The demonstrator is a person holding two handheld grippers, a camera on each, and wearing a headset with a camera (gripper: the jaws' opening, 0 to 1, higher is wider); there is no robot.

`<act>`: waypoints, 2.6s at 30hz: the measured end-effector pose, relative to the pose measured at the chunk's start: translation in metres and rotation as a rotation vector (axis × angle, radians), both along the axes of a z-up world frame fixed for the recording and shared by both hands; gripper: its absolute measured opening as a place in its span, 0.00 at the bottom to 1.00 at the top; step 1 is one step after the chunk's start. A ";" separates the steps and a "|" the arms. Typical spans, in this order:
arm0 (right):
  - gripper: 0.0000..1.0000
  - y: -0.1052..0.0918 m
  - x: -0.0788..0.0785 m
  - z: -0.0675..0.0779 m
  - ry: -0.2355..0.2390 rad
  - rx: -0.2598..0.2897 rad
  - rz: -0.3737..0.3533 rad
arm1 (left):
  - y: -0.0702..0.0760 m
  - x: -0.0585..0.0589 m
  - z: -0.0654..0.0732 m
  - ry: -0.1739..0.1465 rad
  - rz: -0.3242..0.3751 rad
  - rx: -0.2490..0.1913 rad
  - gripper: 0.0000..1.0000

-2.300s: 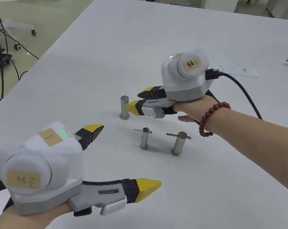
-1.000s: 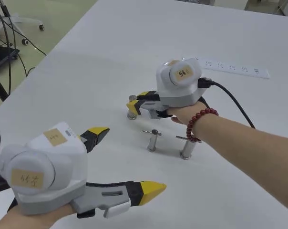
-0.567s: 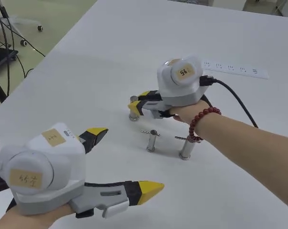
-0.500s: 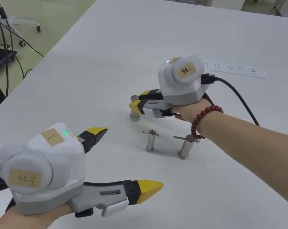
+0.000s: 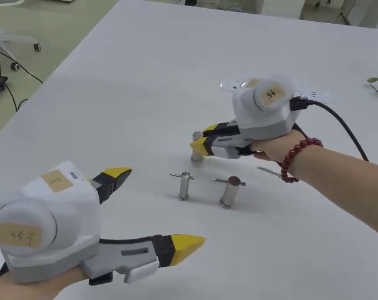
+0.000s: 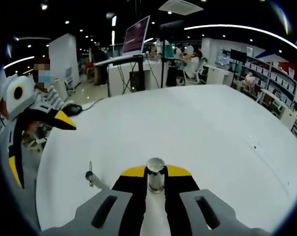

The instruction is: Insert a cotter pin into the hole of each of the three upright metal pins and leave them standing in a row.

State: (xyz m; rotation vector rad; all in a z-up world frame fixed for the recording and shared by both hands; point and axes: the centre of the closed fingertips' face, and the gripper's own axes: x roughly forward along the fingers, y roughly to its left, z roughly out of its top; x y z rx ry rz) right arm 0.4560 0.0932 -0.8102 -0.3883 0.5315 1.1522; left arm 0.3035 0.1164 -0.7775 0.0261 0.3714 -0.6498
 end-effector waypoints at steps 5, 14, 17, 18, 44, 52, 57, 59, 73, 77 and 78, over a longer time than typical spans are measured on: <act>0.12 -0.021 -0.007 0.000 0.002 -0.006 -0.005 | -0.003 0.000 0.003 -0.006 -0.005 0.004 0.93; 0.12 -0.051 -0.019 0.001 0.005 -0.016 -0.010 | -0.007 0.002 0.008 -0.015 -0.020 0.014 0.92; 0.12 -0.060 -0.023 0.002 0.006 -0.020 -0.008 | -0.008 0.002 0.008 -0.015 -0.022 0.016 0.92; 0.12 -0.064 -0.025 0.002 0.008 -0.022 -0.008 | -0.008 0.002 0.008 -0.016 -0.022 0.017 0.92; 0.12 -0.116 -0.081 0.004 0.051 -0.005 0.141 | -0.015 -0.002 0.007 -0.016 -0.033 0.022 0.90; 0.12 -0.109 -0.110 0.008 0.066 0.006 0.247 | -0.018 -0.005 0.008 -0.017 -0.036 0.026 0.90; 0.12 -0.100 -0.122 0.008 0.077 0.019 0.306 | -0.019 -0.007 0.008 -0.019 -0.038 0.027 0.90; 0.12 -0.096 -0.126 0.007 0.077 0.024 0.326 | -0.019 -0.007 0.009 -0.022 -0.038 0.030 0.90; 0.12 -0.075 -0.143 -0.001 0.080 0.026 0.434 | -0.016 -0.007 0.009 -0.025 -0.027 0.031 0.89; 0.13 -0.071 -0.145 -0.003 0.083 0.024 0.460 | -0.015 -0.007 0.008 -0.023 -0.024 0.033 0.89; 0.13 -0.070 -0.146 -0.004 0.082 0.026 0.465 | -0.014 -0.007 0.008 -0.024 -0.023 0.034 0.89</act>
